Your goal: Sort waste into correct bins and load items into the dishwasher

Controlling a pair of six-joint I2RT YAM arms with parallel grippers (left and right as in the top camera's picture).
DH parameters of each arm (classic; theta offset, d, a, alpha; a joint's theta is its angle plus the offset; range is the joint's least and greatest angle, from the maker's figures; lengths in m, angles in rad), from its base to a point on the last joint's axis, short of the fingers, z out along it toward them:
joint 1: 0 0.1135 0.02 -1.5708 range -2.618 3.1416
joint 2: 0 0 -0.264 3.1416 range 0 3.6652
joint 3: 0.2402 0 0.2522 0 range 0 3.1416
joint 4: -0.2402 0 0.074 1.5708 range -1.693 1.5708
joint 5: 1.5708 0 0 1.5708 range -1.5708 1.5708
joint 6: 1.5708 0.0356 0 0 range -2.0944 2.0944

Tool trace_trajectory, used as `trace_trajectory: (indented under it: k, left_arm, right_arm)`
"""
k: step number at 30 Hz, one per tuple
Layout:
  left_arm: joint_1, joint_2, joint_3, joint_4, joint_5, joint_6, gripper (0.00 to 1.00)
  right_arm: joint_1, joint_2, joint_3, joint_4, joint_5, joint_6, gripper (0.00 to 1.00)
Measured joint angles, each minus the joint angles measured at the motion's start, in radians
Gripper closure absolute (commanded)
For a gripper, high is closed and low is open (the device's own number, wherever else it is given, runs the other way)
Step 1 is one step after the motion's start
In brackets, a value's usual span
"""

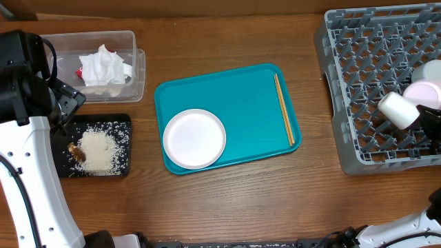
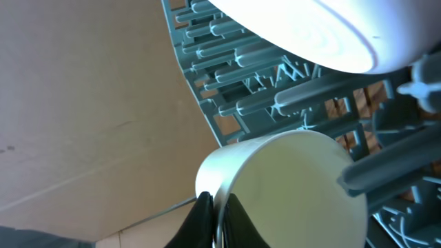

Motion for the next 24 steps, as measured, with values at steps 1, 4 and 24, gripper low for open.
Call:
trace_trajectory:
  k: [1,4,24]
  left_arm:
    - [0.000,0.000,0.000,0.000,0.000,0.000,0.00]
    - [0.000,0.000,0.000,0.000,0.000,0.000,0.00]
    - [0.000,0.000,0.000,0.000,0.000,0.000,0.00]
  right_arm:
    - [-0.003,-0.003,0.000,-0.002,0.016,0.001,0.85]
    - [-0.013,-0.016,-0.002,-0.016,0.085,0.009,0.71]
    - [-0.011,-0.394,-0.009,-0.061,0.261,0.105,0.66]
